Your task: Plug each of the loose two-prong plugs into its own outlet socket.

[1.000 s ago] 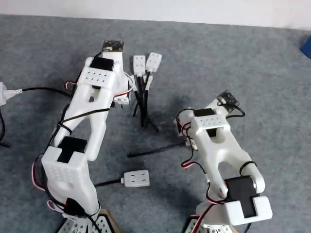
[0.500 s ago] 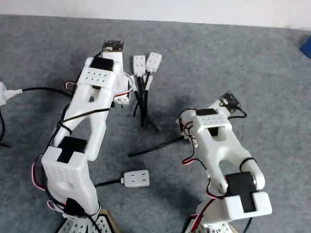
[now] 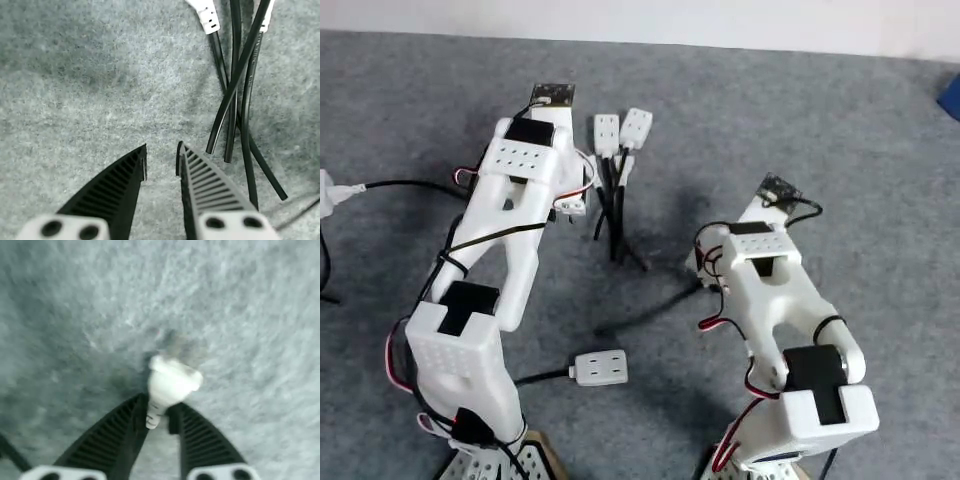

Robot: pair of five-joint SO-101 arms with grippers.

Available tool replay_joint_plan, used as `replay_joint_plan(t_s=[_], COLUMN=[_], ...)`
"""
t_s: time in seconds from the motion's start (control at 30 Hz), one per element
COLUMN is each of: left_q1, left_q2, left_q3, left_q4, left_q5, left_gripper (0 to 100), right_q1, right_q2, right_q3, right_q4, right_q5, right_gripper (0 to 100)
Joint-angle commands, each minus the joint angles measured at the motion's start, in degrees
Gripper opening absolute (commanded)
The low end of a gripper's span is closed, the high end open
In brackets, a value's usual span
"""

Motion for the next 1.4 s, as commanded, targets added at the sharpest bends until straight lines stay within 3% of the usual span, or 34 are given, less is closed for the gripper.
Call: replay_joint_plan(t_s=[0.0, 0.2, 0.53, 0.6, 0.73, 0.9, 1.0, 1.17, 1.37], left_q1=[0.40, 0.57, 0.66, 0.75, 2.51, 4.44, 1.63, -1.36, -1.54], left_q2=[-2.95, -2.95, -3.03, -3.03, -3.47, -3.65, -3.65, -6.20, -25.89], left_q3=[-0.22, -0.22, 2.33, 2.33, 1.89, -1.98, -9.54, -20.97, -12.62], left_q4=[-0.53, -0.53, -2.20, -2.20, -2.55, 2.81, 7.12, 15.91, 16.44], left_q5=[0.26, 0.26, 0.18, -0.09, -12.84, -20.13, -20.84, -22.07, -23.38], left_gripper=[12, 12, 12, 12, 12, 12, 12, 11, 11], right_q1=[1.45, 1.98, 2.51, 0.48, -5.23, -6.11, -7.08, -7.60, -14.55], right_q2=[0.13, 0.13, 0.22, 0.31, 2.15, -0.04, -5.41, -25.89, -46.81], right_q3=[-2.07, -7.69, -46.90, -53.05, -55.96, -53.58, -48.57, -32.92, -6.73], right_q4=[-1.01, 2.51, 30.29, 36.18, 50.86, 53.32, 51.21, 38.73, 31.25], right_q5=[6.33, 20.84, 38.24, 45.01, 63.21, 72.09, 73.32, 67.16, 61.45], right_gripper=[0.9, 0.5, 0.5, 0.5, 0.5, 0.6, 0.6, 0.7, 0.7])
